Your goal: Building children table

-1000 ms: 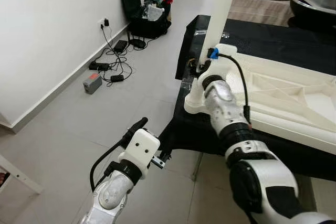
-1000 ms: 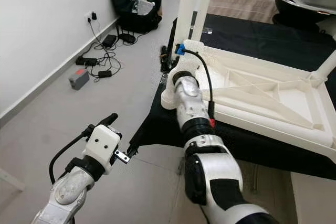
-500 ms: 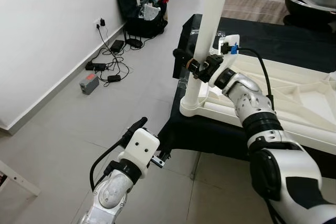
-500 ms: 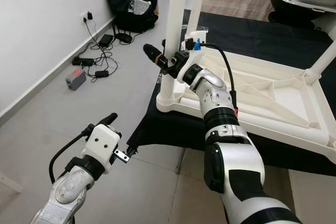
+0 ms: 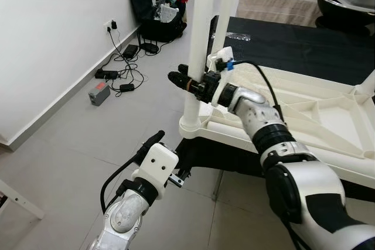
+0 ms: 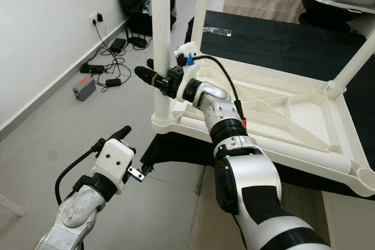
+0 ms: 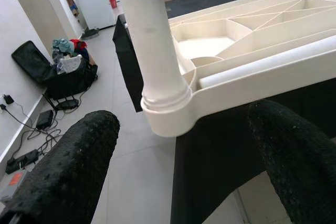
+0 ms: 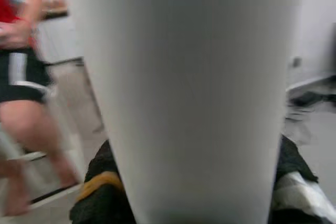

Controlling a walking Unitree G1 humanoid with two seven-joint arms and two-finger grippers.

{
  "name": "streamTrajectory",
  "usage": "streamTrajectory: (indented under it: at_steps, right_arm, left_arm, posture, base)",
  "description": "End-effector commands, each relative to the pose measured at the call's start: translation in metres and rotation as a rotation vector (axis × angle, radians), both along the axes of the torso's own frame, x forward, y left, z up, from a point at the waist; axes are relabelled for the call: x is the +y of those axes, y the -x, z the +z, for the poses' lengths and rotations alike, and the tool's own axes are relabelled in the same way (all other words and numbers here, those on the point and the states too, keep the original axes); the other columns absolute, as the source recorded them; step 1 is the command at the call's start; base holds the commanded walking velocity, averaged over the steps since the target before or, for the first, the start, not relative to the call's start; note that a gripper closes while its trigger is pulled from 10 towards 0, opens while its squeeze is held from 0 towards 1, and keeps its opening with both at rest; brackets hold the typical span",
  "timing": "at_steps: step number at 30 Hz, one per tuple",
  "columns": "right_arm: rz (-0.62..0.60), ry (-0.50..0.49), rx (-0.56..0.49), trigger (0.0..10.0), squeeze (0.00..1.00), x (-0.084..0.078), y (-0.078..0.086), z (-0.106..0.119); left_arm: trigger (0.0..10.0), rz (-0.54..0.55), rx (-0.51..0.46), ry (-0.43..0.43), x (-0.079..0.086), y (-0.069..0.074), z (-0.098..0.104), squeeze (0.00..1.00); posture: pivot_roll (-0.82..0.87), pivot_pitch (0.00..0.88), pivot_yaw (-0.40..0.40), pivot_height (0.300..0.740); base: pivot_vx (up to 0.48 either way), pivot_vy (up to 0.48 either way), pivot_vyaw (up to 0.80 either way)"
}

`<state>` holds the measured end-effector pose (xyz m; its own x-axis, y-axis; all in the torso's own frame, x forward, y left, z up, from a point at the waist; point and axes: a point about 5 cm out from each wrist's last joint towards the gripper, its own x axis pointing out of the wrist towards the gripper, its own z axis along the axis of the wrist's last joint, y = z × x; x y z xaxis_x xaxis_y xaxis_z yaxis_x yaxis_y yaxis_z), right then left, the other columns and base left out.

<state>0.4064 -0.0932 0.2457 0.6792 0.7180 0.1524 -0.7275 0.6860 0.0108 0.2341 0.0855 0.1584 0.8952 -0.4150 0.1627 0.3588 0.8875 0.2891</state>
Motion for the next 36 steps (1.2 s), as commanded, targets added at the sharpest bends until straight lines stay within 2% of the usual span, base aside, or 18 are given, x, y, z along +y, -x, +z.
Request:
streamTrajectory:
  at_steps: [1,3,4,5,8,9,10,12,16,19,20,21,24,26,27,33,34,36]
  right_arm:
    - [-0.171,-0.036,0.029,0.0,0.0,-0.01,-0.006,-0.001]
    - [-0.356,-0.001,0.045,0.0,0.0,-0.022,-0.011,-0.004]
    - [-0.356,-0.001,0.045,0.0,0.0,-0.022,-0.011,-0.004]
    - [-0.432,0.02,0.047,0.0,0.0,-0.028,-0.013,-0.005]
    - [-0.753,-0.036,0.125,0.0,0.0,-0.054,-0.017,-0.01]
    - [-0.753,-0.036,0.125,0.0,0.0,-0.054,-0.017,-0.01]
    - [-0.918,-0.052,0.143,0.0,0.0,-0.066,-0.016,-0.011]
    - [-0.918,-0.052,0.143,0.0,0.0,-0.066,-0.016,-0.011]
    - [-1.12,-0.126,0.196,0.0,0.0,-0.071,-0.012,-0.017]
    - [-1.146,-0.149,0.209,0.0,0.0,-0.068,-0.012,-0.019]
    - [-1.14,-0.166,0.221,4.5,0.0,-0.062,-0.011,-0.021]
    - [-1.107,-0.178,0.232,10.0,0.0,-0.053,-0.011,-0.023]
    - [-1.081,-0.183,0.237,10.0,0.0,-0.046,-0.011,-0.024]
    - [-1.017,-0.201,0.199,10.0,0.0,-0.034,-0.011,-0.02]
    - [-1.003,-0.199,0.175,10.0,1.0,-0.029,-0.011,-0.018]
    - [-1.039,-0.184,0.114,10.0,1.0,-0.027,-0.008,-0.016]
    - [-1.031,-0.19,0.09,10.0,0.89,-0.027,-0.007,-0.014]
    - [-1.024,-0.194,0.074,10.0,0.89,-0.027,-0.006,-0.013]
  left_arm:
    - [10.0,0.004,0.017,-0.013,0.0,0.002,-0.005,0.0]
    - [10.0,0.004,0.017,-0.013,0.0,0.002,-0.005,0.0]
    - [10.0,0.004,0.017,-0.013,0.0,0.002,-0.005,0.0]
    - [10.0,0.004,0.017,-0.013,0.0,0.002,-0.005,0.0]
    - [10.0,0.0,0.017,-0.014,0.0,0.002,-0.006,0.0]
    - [10.0,0.0,0.017,-0.014,0.0,0.002,-0.006,0.0]
    - [10.0,-0.002,0.018,-0.016,0.0,0.002,-0.006,0.0]
    - [10.0,-0.002,0.018,-0.016,0.0,0.002,-0.006,0.0]
    - [10.0,-0.003,0.018,-0.019,0.0,0.002,-0.006,0.0]
    - [10.0,-0.003,0.018,-0.02,-0.001,0.002,-0.006,0.0]
    - [10.0,-0.002,0.018,-0.02,-0.001,0.002,-0.007,0.0]
    - [10.0,-0.001,0.018,-0.021,-0.001,0.002,-0.007,0.0]
    - [10.0,0.0,0.018,-0.021,-0.001,0.002,-0.007,0.0]
    - [10.0,0.0,0.019,-0.02,-0.002,0.002,-0.007,0.0]
    - [10.0,0.0,0.02,-0.019,-0.002,0.002,-0.007,0.0]
    - [10.0,0.001,0.02,-0.018,-0.002,0.001,-0.007,0.0]
    - [10.0,0.002,0.019,-0.018,-0.002,0.001,-0.007,0.0]
    - [10.0,0.002,0.019,-0.018,-0.002,0.001,-0.007,0.0]
  posture:
    - [0.12,0.11,-0.085,0.74]
    - [0.12,0.104,-0.086,0.74]
    - [0.12,0.104,-0.086,0.74]
    - [0.12,0.104,-0.086,0.74]
    - [0.12,0.094,-0.081,0.74]
    - [0.12,0.094,-0.081,0.74]
    - [0.12,0.091,-0.081,0.74]
    - [0.12,0.091,-0.081,0.74]
    - [0.12,0.089,-0.081,0.74]
    - [0.12,0.087,-0.087,0.74]
    - [0.12,0.088,-0.088,0.74]
    - [0.12,0.088,-0.087,0.74]
    - [0.12,0.088,-0.087,0.74]
    - [0.12,0.089,-0.088,0.74]
    - [0.12,0.089,-0.091,0.74]
    - [0.12,0.091,-0.091,0.74]
    - [0.12,0.092,-0.09,0.74]
    - [0.12,0.092,-0.09,0.74]
  base:
    - [0.0,0.0,0.0]
    - [0.0,0.0,0.0]
    - [0.0,0.0,0.0]
    - [0.0,0.0,0.0]
    - [0.0,0.0,0.0]
    - [0.0,0.0,0.0]
    - [0.0,0.0,0.0]
    - [0.0,0.0,0.0]
    - [0.0,0.0,0.0]
    - [0.0,0.0,0.0]
    - [0.0,0.0,0.0]
    - [0.0,0.0,0.0]
    - [0.0,0.0,0.0]
    - [0.0,0.0,0.0]
    - [0.0,0.0,0.0]
    - [0.0,0.0,0.0]
    - [0.0,0.0,0.0]
    - [0.0,0.0,0.0]
